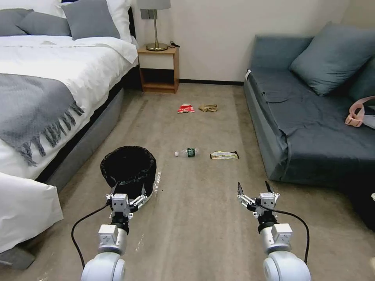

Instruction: Pick up the trash bin, then pick up the garbage on the floor and place it into the trash bin.

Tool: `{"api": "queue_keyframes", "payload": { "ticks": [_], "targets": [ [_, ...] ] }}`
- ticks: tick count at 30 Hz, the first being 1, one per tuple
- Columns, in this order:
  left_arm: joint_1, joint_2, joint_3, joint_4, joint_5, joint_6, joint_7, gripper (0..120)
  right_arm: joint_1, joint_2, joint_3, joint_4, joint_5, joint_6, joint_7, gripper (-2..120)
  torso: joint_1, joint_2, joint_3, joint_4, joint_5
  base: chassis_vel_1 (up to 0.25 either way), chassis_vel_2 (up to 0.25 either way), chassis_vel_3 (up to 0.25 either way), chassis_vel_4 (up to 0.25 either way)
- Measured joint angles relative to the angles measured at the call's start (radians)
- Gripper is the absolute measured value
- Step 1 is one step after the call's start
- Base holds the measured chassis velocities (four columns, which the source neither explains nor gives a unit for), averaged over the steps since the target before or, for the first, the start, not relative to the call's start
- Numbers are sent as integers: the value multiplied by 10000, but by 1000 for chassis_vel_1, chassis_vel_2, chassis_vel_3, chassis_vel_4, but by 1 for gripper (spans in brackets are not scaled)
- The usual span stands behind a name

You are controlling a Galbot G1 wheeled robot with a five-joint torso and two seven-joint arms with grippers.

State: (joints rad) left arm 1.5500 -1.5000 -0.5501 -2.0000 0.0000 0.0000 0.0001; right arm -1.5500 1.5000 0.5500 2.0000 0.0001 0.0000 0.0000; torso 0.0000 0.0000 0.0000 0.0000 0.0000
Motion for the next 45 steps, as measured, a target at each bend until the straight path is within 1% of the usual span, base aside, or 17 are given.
{"api": "queue_keyframes", "payload": {
  "ticks": [15, 26, 45],
  "targets": [
    [1, 0, 1, 0, 0, 0, 0, 100, -1, 0, 1, 0, 0, 0, 0, 100, 0, 0, 0, 0, 0, 0, 4, 0, -2],
    [-2, 1, -2, 0, 0, 0, -1, 100, 3, 0, -1, 0, 0, 0, -1, 100, 1, 0, 1, 0, -1, -20, 128, 25, -136],
    [1, 0, 1, 0, 0, 0, -1, 100, 0, -1, 0, 0, 0, 0, 0, 100, 0, -1, 0, 0, 0, -3, 6, 2, -3]
  ]
}}
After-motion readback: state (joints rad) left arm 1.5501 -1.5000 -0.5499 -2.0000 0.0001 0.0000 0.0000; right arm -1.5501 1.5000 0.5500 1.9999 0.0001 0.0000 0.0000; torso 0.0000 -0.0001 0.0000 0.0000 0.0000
